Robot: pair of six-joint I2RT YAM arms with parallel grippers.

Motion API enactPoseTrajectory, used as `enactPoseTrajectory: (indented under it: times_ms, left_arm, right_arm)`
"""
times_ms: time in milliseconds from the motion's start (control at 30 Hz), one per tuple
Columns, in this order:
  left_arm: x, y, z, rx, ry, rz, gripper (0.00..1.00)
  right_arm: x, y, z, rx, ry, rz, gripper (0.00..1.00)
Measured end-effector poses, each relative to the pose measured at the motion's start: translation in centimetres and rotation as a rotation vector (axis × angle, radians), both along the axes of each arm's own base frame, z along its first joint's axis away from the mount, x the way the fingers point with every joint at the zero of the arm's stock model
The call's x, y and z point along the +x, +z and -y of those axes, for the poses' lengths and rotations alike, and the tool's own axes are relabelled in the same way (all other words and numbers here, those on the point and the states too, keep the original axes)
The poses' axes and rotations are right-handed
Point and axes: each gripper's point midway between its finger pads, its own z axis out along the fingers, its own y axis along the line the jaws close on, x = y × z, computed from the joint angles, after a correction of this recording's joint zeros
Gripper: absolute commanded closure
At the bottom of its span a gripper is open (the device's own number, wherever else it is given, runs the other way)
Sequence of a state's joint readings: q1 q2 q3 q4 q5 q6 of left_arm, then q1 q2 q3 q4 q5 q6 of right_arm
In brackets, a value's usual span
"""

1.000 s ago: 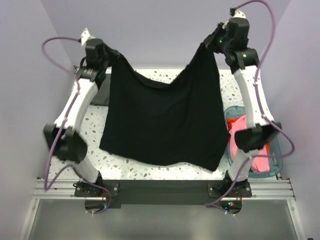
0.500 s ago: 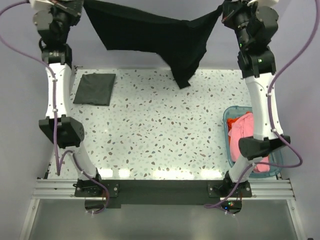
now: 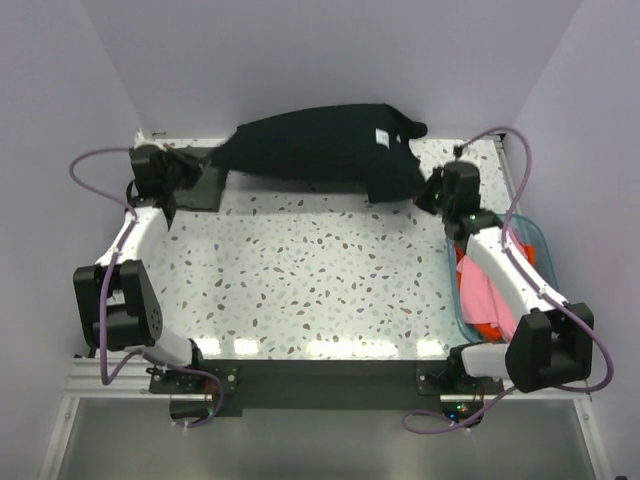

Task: Fold and stack the t-shirts
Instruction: Flatten the tshirt out

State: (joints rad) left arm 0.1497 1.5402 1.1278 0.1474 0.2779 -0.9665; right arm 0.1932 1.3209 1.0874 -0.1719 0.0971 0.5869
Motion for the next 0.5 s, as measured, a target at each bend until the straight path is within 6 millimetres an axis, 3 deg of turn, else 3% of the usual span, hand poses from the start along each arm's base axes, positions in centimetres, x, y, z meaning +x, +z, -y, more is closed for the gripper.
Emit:
enactPoseTrajectory:
  times_ms: [67,167,333,500]
  left_arm:
    - [-2.7,-5.6,0.0,-0.011,0.022,-0.133,1.0]
    - [-6.7,-11.0,0.0,-0.017,0.052,-0.277,1.0]
    - [-11.8,-15.5,-0.4,0.003,0.111,-0.422,1.0]
    - [-16.1,-16.9,-1.3,0.048,0.179,-0.479,1.0]
  right_arm:
    - [-3.4,-6.4,0.2,0.012,0.004,-0.141,1.0]
    - [-8.1,-11.6,0.5,0.034,0.004,-0.272,1.0]
    - [-11.9,-13.7,0.3,0.08,0.019,-0.31,1.0]
    - [-15.8,-16.1,0.5,0.11,0.023,-0.358,1.0]
